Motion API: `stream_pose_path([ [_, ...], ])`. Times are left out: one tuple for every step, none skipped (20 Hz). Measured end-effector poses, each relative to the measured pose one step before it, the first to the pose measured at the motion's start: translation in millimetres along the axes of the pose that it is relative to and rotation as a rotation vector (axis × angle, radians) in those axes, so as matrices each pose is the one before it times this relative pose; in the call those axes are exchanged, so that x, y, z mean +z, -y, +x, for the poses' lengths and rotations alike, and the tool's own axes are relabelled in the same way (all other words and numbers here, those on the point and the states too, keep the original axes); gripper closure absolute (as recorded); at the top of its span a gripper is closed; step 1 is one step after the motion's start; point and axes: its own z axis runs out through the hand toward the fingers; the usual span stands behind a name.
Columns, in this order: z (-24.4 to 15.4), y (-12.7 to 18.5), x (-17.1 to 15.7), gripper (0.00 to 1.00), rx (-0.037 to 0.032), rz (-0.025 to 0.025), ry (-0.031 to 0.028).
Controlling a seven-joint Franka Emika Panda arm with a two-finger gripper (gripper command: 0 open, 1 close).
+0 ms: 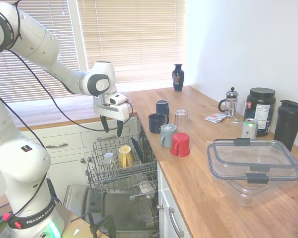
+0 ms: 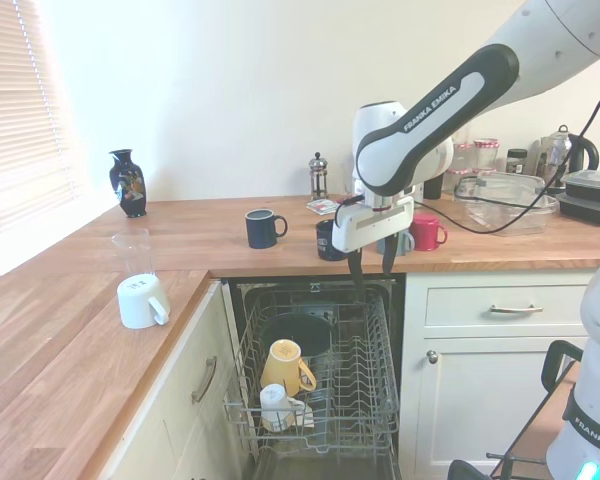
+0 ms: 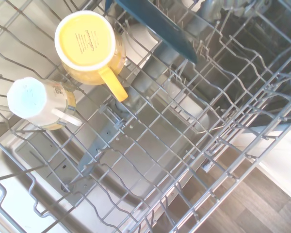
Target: Unload a mug from dishwasher
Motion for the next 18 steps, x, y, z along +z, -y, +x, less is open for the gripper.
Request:
stream_pose_path([
  [-0.06,0.05,0.43,0.00,-0.00070,-0.00068,0.00065],
  [-0.40,0.06,0.43,0.00,-0.00610,-0.00071,0.00068],
  [-0.44,0.40,0.11,0.00,-0.00689,-0.00003,0.00015],
  [-1.16,1.06,0.16,0.00,-0.00951,-0.00024,-0.00018],
  [-1.82,1.62,0.57,0.00,-0.01232,-0.00222,-0.00088],
  [-2.52,2.33,1.33,0.00,-0.01363,-0.00395,-0.00207],
  [-3.00,2.86,2.07,0.00,-0.01519,-0.00442,-0.00218],
  [-3.25,3.02,3.20,0.00,-0.01839,-0.00632,-0.00213],
  [-3.30,3.57,4.53,0.00,-0.01925,-0.00901,-0.00266],
  [-2.57,3.65,5.43,0.00,-0.02210,-0.01184,-0.00496],
  [-2.34,4.40,6.50,0.00,-0.02328,-0.01028,-0.00597],
  [-2.73,4.96,7.73,0.00,-0.02605,-0.01160,-0.00464],
  [-2.70,5.21,8.40,0.00,-0.02774,-0.01105,-0.00454],
  [-3.28,5.49,8.98,0.00,-0.02699,-0.01130,-0.00129],
  [-3.82,5.94,9.46,0.00,-0.02766,-0.01249,-0.00076],
  [-3.71,5.76,9.00,0.00,-0.02455,-0.01225,-0.00037],
  [-3.84,5.79,8.66,0.00,-0.02378,-0.01103,0.00342],
  [-3.27,5.43,8.05,0.00,-0.02157,-0.01039,0.00680],
])
